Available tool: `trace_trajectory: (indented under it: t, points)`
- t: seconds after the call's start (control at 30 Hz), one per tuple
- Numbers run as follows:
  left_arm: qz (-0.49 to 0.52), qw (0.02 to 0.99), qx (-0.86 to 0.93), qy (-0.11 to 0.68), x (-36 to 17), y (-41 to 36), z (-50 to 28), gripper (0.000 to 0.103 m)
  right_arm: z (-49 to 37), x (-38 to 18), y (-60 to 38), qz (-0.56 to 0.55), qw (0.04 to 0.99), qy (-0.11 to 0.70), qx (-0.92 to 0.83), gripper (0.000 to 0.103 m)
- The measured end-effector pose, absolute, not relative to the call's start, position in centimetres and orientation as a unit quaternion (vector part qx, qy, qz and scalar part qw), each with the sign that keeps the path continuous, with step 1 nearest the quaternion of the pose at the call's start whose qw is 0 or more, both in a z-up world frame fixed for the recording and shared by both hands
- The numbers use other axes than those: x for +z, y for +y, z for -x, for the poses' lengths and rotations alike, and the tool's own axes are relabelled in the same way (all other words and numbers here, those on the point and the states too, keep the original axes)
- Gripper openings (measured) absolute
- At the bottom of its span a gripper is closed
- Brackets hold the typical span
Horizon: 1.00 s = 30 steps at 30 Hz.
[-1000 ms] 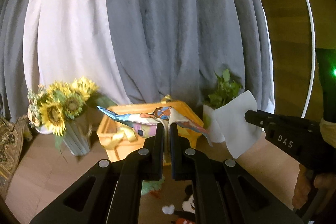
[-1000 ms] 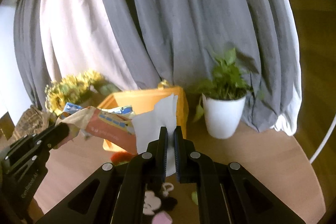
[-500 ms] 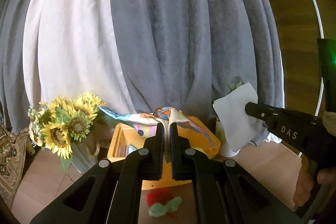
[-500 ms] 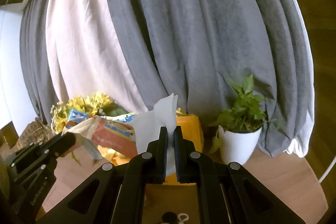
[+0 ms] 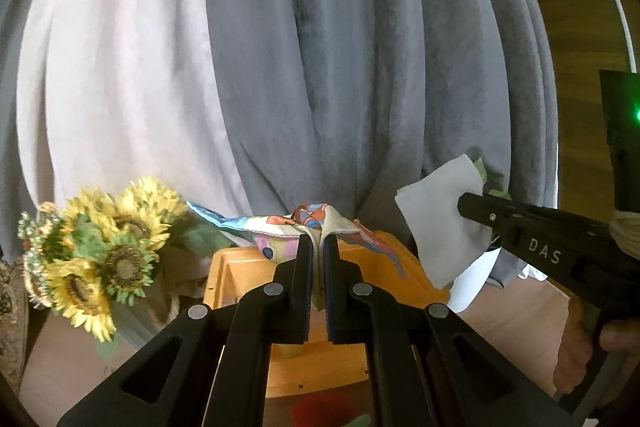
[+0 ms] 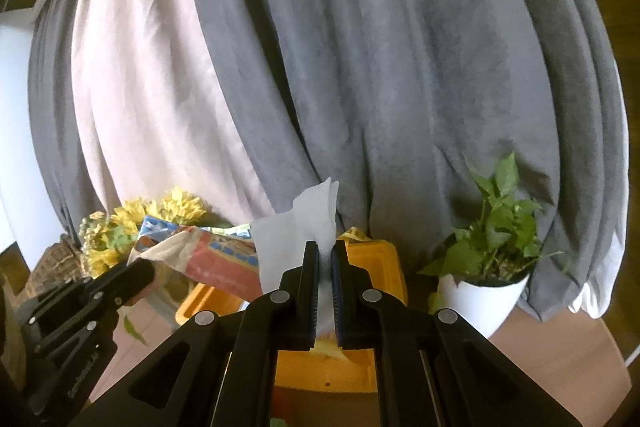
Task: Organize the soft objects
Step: 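Lift and carry the snack bag and white cloth with both tools over the crate, then open the left tool dropping the bag into the crate while the right tool drops the cloth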
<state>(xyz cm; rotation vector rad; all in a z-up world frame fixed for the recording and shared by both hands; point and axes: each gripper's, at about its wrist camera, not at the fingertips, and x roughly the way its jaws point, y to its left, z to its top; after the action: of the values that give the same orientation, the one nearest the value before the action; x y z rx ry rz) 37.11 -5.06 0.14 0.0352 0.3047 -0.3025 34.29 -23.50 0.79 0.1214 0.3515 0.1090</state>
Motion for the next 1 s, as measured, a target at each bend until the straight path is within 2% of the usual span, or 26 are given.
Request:
trace_trajectory:
  t: [0.53,0.83,0.93,1.0]
  points:
    - [-0.005,0.954,-0.168,0.249,-5.8,-5.9,-46.1,0.007,-43.9,-4.4,-23.7,-0.072,0.965,0.245,0.056,0.007]
    - [0.002,0.923,-0.177,0.342,-9.3,-6.3,-50.6,0.007,-47.2,-7.7,-23.5,-0.075,0.954,0.285,0.060,0.007]
    - [-0.002,0.919,-0.167,0.356,-10.2,-6.5,-51.5,0.008,-48.0,-8.6,-23.5,-0.082,0.948,0.300,0.064,0.007]
    - [-0.004,0.918,-0.162,0.362,-10.5,-6.7,-51.9,0.016,-48.4,-9.1,-23.5,-0.083,0.946,0.308,0.065,0.007]
